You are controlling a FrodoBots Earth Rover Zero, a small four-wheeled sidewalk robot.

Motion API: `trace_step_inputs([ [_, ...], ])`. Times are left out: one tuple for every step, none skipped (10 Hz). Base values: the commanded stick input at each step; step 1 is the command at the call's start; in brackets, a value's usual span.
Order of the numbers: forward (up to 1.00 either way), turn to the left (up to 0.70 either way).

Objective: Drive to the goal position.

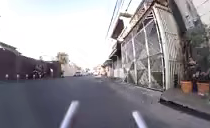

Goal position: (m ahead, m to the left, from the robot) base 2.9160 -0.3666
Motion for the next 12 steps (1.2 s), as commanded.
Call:
trace_step_inputs([
  [0.85,0.0],
  [0.85,0.0],
  [0.85,0.0],
  [0.85,0.0],
  [0.85,0.0],
  [0.85,0.0],
  [0.85,0.0],
  [0.85,0.0],
  [0.85,0.0],
  [0.85,-0.22],
  [0.85,-0.32],
  [0.85,-0.34],
])
